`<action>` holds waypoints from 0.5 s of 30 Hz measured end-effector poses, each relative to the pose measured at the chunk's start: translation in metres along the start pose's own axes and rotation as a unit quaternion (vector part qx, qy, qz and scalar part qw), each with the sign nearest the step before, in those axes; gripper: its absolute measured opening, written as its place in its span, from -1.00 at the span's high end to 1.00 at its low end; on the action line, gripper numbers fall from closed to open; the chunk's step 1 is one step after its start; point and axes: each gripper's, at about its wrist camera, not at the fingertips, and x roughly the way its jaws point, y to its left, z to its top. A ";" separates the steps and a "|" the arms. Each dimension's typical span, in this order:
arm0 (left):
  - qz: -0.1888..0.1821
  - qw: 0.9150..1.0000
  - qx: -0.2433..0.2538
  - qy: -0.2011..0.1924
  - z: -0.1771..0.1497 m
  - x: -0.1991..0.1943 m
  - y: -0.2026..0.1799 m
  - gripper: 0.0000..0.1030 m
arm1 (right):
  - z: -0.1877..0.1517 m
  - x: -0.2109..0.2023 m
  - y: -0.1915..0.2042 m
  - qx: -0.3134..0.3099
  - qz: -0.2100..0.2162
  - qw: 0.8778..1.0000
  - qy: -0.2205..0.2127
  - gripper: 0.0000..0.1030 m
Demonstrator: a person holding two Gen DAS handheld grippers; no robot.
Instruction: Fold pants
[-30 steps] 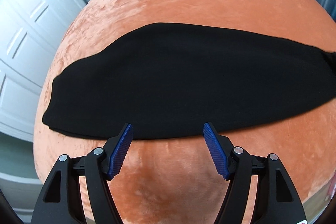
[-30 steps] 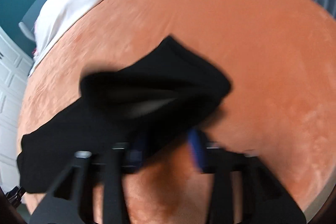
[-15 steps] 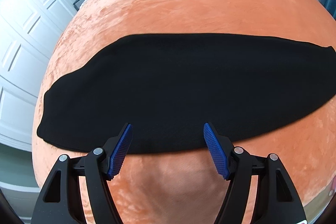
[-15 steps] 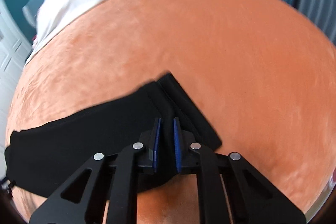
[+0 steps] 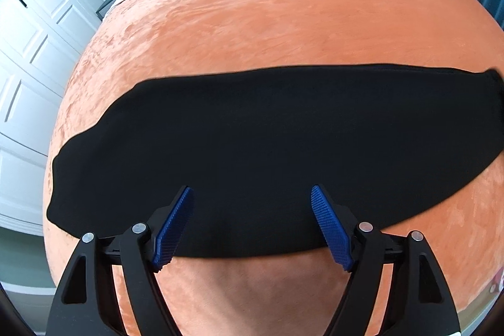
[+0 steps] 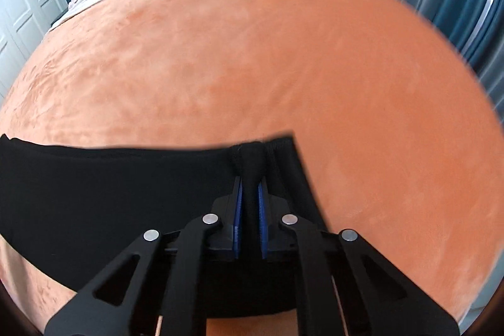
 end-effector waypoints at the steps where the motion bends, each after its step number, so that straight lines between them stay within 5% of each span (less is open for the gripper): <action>1: 0.000 1.000 0.001 -0.004 0.005 -0.001 -0.003 -0.45 | 0.005 -0.009 -0.003 0.004 -0.006 1.000 -0.017 0.87; 3: 0.006 1.000 0.004 -0.010 0.012 -0.002 -0.008 -0.46 | 0.011 -0.012 -0.020 0.023 -0.021 0.999 -0.034 0.87; 7: 0.020 1.000 0.007 -0.003 0.022 0.009 -0.018 -0.48 | -0.010 0.051 -0.036 0.032 -0.036 0.998 0.044 0.84; 8: 0.023 1.000 0.009 0.005 0.023 0.013 -0.020 -0.48 | -0.012 0.049 -0.031 0.021 -0.045 0.998 0.027 0.82; 11: 0.025 0.999 0.015 0.016 0.025 0.020 -0.022 -0.48 | -0.009 0.029 -0.027 0.030 -0.041 0.999 0.001 0.29; 15: 0.013 1.000 0.009 0.019 0.025 0.023 -0.019 -0.48 | -0.010 -0.011 -0.028 0.060 -0.044 0.995 -0.062 0.24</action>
